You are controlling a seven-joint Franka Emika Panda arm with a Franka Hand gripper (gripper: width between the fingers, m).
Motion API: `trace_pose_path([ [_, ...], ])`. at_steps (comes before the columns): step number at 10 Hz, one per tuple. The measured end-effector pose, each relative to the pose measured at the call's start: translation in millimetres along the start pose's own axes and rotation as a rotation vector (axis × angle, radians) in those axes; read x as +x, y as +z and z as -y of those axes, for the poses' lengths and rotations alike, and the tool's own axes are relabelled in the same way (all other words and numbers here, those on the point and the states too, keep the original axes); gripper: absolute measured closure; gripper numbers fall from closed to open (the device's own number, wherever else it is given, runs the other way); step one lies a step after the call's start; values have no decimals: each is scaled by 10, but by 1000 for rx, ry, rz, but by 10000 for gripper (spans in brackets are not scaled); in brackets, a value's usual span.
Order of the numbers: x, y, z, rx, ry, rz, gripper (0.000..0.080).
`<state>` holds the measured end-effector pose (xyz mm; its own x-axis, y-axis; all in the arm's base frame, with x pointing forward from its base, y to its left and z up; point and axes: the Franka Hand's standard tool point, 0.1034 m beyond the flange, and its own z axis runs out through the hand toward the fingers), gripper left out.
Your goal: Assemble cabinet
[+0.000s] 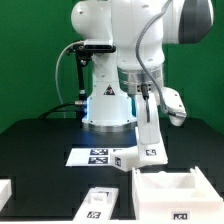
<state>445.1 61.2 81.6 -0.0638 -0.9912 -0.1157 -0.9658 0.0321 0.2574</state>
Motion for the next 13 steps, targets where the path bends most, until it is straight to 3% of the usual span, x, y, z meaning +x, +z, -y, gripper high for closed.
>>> trace_pose_path([
  [2,-4,-2,13,11,5,3,737],
  [3,-16,-21,38,42,9,9,737],
  [4,-21,-28,44,48,8,9,737],
  [6,26,-20,116,149,-4,-24,737],
  [7,71,-7,133,230,-8,-42,737],
  [8,109,20,120,286,-7,-58,737],
  [9,122,35,112,313,-9,-66,737],
  [12,88,61,96,300,-6,-59,737],
  [13,-49,72,80,262,-5,-35,737],
])
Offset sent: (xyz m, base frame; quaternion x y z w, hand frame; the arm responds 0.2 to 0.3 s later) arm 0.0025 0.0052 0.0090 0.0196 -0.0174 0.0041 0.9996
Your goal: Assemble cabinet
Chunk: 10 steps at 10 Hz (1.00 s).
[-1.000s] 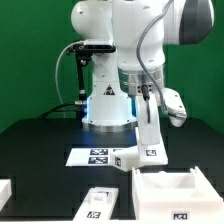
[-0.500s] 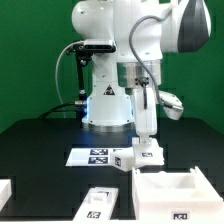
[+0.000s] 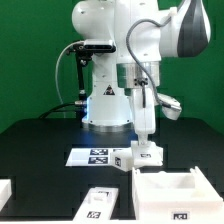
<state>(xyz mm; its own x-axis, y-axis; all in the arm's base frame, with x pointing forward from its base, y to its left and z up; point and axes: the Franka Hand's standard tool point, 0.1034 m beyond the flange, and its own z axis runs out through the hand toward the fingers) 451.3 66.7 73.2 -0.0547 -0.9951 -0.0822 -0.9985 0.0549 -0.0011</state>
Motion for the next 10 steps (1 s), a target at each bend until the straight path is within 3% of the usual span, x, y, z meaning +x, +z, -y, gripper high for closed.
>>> trace_pose_path([
  [2,-226,12,53,-29,9,14,737],
  [3,-348,35,70,-56,2,16,737],
  [5,-389,99,56,-64,-7,1,737],
  [10,-419,90,66,-68,-1,4,735],
])
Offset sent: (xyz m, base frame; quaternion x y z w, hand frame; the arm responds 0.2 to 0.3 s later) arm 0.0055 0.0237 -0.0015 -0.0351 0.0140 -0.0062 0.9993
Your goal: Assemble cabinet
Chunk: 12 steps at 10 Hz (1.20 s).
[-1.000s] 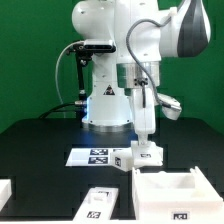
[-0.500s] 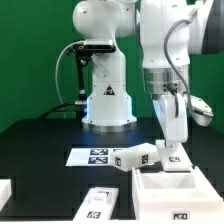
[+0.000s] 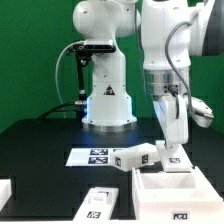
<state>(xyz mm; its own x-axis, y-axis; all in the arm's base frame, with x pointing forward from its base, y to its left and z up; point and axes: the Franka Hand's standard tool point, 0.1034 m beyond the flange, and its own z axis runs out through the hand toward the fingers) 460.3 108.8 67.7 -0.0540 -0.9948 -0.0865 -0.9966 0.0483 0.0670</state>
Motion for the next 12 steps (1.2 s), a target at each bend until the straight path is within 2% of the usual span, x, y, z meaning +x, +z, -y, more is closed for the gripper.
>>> trace_pose_path([
  [1,-13,-19,30,7,-1,2,735],
  [2,-1,-28,62,29,-1,-4,735],
  [4,29,-27,69,31,3,-7,735],
  [5,57,-38,105,59,1,-16,735],
  [9,69,-18,100,53,1,-19,735],
  [12,-4,-42,134,57,1,-15,735],
])
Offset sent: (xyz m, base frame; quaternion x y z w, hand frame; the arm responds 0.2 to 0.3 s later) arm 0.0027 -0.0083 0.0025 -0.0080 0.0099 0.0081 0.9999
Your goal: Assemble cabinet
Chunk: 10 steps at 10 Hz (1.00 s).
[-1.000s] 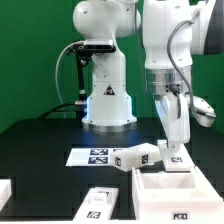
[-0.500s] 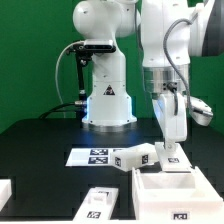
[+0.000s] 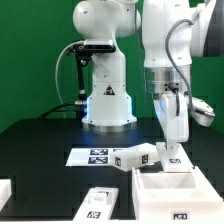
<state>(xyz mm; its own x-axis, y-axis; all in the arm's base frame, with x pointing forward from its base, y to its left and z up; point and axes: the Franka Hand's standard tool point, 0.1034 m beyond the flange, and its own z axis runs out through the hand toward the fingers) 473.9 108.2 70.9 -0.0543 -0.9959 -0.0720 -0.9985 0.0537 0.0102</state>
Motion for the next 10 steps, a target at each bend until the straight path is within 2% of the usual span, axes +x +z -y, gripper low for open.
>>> trace_pose_path([
  [4,17,20,31,1,0,-6,735],
  [6,-2,39,139,12,-4,-16,735],
  [9,-15,59,323,46,53,-39,735],
  [10,-10,58,325,48,50,-38,735],
])
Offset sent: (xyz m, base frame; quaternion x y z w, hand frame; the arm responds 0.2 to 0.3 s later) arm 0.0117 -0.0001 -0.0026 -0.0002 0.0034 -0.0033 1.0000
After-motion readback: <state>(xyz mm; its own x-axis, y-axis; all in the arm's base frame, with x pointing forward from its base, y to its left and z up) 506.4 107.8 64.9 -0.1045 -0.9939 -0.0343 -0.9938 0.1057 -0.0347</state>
